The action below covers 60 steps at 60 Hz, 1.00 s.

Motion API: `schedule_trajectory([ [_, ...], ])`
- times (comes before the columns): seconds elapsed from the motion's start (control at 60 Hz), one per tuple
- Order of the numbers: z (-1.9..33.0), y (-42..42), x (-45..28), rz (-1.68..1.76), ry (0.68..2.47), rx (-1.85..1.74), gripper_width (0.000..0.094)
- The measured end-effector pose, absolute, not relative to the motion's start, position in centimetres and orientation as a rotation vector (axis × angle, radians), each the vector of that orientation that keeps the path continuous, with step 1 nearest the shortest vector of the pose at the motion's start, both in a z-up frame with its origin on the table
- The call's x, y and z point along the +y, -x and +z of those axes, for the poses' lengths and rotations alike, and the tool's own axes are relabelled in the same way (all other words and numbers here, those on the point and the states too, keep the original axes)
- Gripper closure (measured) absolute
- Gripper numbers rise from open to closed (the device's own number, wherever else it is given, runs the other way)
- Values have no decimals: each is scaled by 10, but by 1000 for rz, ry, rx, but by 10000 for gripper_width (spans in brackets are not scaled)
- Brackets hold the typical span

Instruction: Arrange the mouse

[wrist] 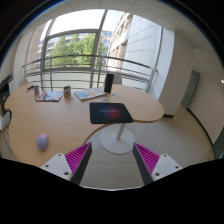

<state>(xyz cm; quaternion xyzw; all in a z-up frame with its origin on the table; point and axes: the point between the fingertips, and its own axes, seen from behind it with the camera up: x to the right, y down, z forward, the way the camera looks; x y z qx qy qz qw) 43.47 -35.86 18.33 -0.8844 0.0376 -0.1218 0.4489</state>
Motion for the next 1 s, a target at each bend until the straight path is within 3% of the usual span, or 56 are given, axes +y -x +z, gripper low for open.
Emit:
schedule_trajectory([
  [0.2, 152, -421, -390, -328, 2251, 116, 92],
  [0.417, 74, -289, -427, -210, 2320, 24, 91],
  [0.717, 13, -145, -327, -21, 2279, -45, 90],
  [1.0, -11, -126, -243, -79, 2257, -55, 100],
])
